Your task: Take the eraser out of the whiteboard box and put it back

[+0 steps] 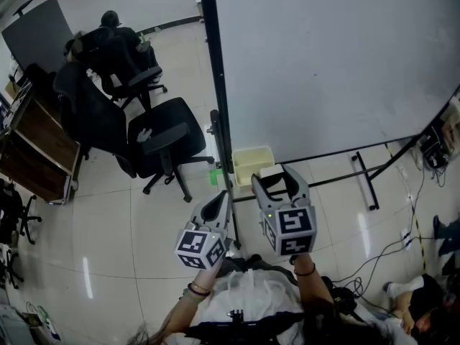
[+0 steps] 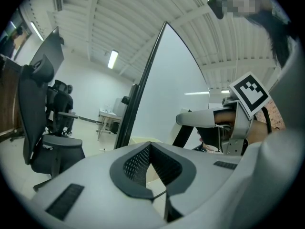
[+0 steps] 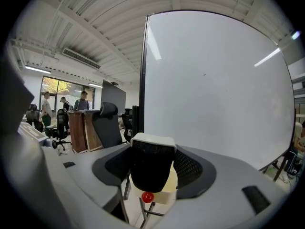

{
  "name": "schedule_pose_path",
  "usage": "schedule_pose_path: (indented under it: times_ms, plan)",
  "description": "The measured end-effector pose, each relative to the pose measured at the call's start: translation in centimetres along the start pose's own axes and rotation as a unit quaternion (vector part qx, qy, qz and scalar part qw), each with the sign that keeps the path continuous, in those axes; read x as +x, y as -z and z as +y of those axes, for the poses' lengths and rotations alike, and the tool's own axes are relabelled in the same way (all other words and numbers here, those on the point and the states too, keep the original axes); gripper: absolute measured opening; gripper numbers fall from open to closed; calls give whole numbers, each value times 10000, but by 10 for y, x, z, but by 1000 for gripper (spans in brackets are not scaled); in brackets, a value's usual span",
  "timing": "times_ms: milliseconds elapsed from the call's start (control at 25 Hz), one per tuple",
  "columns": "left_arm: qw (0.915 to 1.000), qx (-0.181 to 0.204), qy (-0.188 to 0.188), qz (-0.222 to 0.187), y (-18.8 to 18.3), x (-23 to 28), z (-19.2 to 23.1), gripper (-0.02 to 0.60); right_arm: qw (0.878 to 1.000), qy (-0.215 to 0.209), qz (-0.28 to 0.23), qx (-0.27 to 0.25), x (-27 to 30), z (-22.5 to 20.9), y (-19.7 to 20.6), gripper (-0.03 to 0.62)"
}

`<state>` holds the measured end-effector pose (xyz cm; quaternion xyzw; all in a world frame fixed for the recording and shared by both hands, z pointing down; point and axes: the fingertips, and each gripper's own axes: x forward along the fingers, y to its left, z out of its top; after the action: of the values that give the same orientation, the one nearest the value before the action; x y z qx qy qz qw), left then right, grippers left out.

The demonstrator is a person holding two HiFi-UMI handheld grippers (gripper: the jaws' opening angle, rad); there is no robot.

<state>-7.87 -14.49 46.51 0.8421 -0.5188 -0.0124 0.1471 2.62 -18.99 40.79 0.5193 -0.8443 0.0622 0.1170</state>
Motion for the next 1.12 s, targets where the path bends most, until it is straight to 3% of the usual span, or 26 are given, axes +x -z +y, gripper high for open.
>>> schedule_pose_path:
  times_ms: [160, 400, 480, 720, 840, 920, 1000, 1080, 1120]
  plan:
    - [10000, -12, -7, -4, 0, 1, 1, -15, 10000, 33, -43, 27, 1, -2, 0, 284]
    - [10000, -20, 2, 31, 2, 2, 0, -15, 9959, 328, -841, -108, 27, -17, -44, 285]
    - [10000, -39, -5, 26, 3, 1, 0, -15, 9951, 421, -886, -139, 49, -22, -43, 285]
    - [9998, -66, -172, -32, 0, -5, 10, -15, 9984, 451, 251, -251, 106, -16, 24, 287]
    - [9996, -89, -252, -37, 0, -10, 15, -15, 9967, 551, 431, -416, 113, -15, 41, 303]
    - [9996, -109, -268, -21, 1, -11, 16, -15, 9976, 536, 226, -381, 113, -13, 36, 355]
    - [9996, -117, -250, -8, 1, -11, 14, -15, 9983, 550, -47, -175, 107, -14, 25, 356]
    - [9997, -113, -221, -15, 1, -10, 13, -15, 9977, 552, -382, -28, 93, -19, 12, 353]
    - [9997, -111, -210, -17, 1, -9, 12, -15, 9966, 543, -611, 45, 82, -21, 3, 305]
